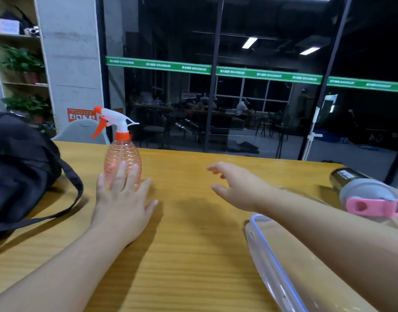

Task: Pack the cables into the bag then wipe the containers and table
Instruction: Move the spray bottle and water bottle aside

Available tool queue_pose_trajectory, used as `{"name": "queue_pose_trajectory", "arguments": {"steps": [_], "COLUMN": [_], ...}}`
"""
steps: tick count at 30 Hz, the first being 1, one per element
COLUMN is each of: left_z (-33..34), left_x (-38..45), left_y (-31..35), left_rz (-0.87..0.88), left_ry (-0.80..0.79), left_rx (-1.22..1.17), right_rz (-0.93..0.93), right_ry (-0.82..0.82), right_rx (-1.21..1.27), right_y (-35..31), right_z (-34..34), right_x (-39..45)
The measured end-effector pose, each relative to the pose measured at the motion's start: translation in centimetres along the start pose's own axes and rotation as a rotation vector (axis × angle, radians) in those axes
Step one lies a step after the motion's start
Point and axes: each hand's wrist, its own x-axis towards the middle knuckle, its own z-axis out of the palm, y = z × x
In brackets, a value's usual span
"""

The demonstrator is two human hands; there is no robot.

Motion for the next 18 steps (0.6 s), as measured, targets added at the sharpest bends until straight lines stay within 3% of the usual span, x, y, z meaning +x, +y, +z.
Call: {"name": "queue_pose_trajectory", "arguments": {"steps": [4, 8, 11, 18], "left_z": [-0.4, -1.3, -1.5, -1.8], "left_x": [-0.8, -2.3, -3.5, -4.9], "left_y": [2.2, 5.0, 6.8, 7.9], "left_rz": [0.163, 0.382, 0.535, 0.680], "left_ry": [0.152, 0.096, 0.181, 0.280], "left_rx": [-0.092, -0.157, -0.189, -0.271], "right_rz": [0.105, 0.246, 0.341, 0.533], "right_ry": [0.141, 0.228, 0.290, 0.294], "right_rx": [-0.157, -0.278, -0.334, -0.415], "right_y": [3.7, 8.4, 11.7, 17.3], "right_z": [-1.2, -2.8, -4.1, -6.5], "right_x": [-1.6, -4.5, -7.1, -12.8]}}
